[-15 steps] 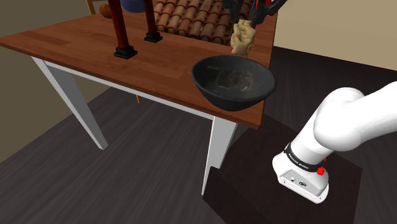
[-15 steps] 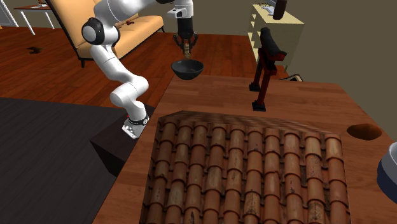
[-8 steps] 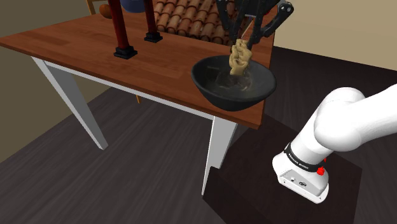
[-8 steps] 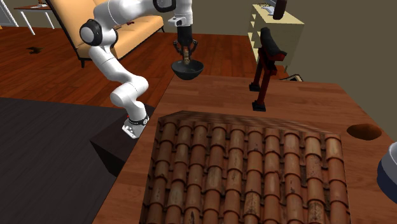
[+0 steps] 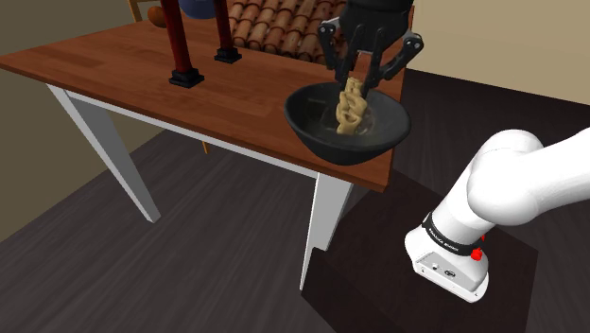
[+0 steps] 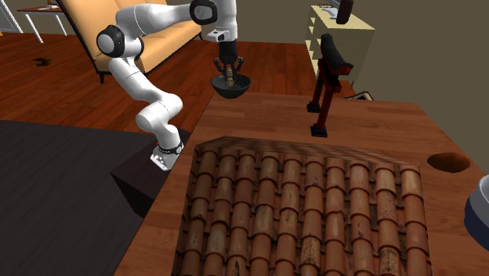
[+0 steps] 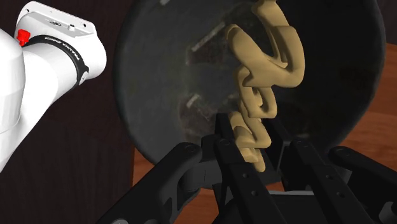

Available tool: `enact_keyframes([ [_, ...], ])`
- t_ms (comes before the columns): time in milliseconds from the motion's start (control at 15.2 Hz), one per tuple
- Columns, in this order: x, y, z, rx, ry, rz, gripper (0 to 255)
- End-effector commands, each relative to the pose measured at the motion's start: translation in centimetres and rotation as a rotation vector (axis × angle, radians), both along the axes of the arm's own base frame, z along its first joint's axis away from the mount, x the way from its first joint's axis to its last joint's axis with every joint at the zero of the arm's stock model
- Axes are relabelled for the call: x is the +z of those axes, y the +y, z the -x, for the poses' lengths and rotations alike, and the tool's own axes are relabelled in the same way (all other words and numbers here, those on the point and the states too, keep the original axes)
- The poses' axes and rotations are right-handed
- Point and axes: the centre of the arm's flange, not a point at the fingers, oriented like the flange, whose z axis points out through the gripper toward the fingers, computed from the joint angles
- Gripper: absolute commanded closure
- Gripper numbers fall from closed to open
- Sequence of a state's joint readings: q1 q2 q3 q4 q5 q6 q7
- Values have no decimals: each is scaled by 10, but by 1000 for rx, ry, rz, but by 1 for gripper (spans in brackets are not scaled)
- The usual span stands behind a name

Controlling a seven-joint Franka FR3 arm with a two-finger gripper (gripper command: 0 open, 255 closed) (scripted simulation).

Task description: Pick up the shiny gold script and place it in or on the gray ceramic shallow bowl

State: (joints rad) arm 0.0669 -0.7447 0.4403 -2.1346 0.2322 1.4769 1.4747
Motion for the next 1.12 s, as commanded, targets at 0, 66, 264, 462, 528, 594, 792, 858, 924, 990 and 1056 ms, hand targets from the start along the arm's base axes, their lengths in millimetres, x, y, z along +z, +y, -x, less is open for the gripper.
enact_keyframes([
  [0,-1,0,0,0,0,0,255],
  [66,-1,0,0,0,0,0,255],
  [264,-1,0,0,0,0,0,255],
  [462,-1,0,0,0,0,0,0],
  [528,-1,0,0,0,0,0,0],
  [594,-1,0,0,0,0,0,0],
  [792,25,1,2,0,0,0,0],
  [858,39,2,2,0,0,0,0],
  [924,49,2,3,0,0,0,0],
  [990,49,2,3,0,0,0,0],
  [1056,49,2,3,0,0,0,0],
])
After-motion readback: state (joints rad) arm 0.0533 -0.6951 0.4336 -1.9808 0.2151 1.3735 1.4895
